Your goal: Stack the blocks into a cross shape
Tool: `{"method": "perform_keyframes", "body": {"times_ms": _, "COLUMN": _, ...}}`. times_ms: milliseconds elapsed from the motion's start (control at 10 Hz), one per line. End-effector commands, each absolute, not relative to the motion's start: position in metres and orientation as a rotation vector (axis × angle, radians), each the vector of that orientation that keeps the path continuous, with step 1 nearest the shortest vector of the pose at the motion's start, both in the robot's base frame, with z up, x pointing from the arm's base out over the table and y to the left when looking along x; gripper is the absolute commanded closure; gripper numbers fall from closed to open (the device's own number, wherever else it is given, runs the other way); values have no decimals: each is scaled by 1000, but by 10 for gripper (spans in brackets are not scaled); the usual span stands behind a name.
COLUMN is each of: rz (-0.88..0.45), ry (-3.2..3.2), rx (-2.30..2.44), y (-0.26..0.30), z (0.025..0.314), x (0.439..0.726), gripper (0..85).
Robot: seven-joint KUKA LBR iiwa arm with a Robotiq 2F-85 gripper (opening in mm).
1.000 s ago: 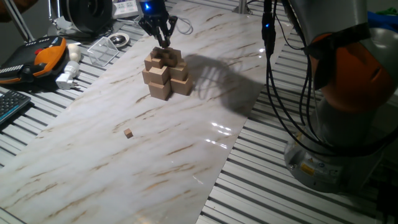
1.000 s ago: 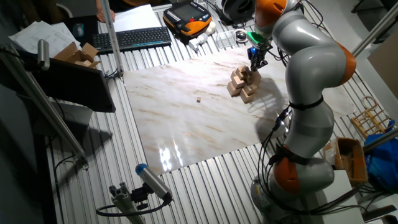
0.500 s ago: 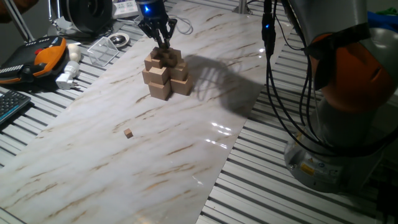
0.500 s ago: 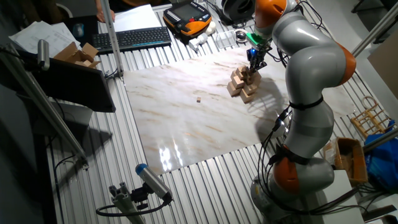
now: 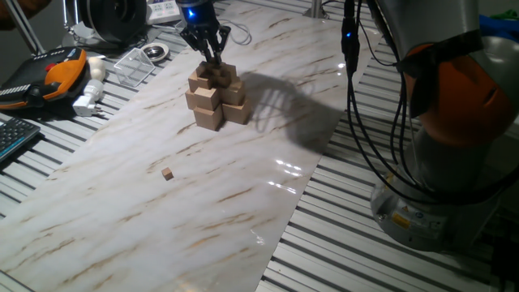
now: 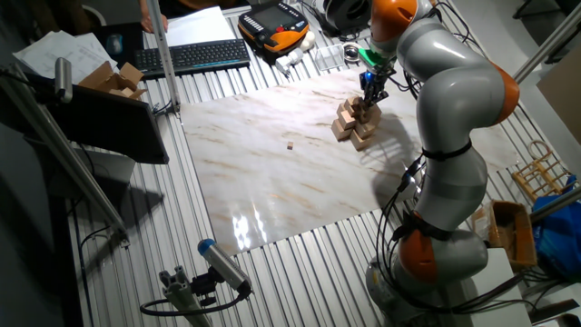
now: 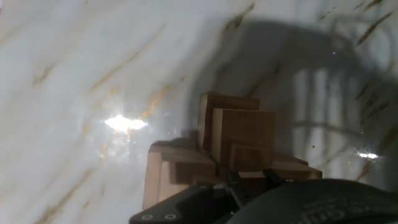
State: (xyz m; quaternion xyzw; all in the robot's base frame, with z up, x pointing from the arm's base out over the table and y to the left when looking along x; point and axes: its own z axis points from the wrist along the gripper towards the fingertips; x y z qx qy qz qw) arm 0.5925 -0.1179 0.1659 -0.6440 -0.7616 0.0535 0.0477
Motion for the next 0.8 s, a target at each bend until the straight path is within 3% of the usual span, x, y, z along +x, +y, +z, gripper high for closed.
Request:
{"method": "perform_keyframes", "body": {"times_ms": 0, "rz": 165, "ry": -2317, "rx": -1966, "y": -118, "z": 166, "x": 592, "gripper": 850}}
{"method": "perform_keyframes", "body": {"times_ms": 700, "rz": 150, "ry": -2301, "rx": -1979, "y": -117, "z": 162, "x": 590, "gripper": 850}}
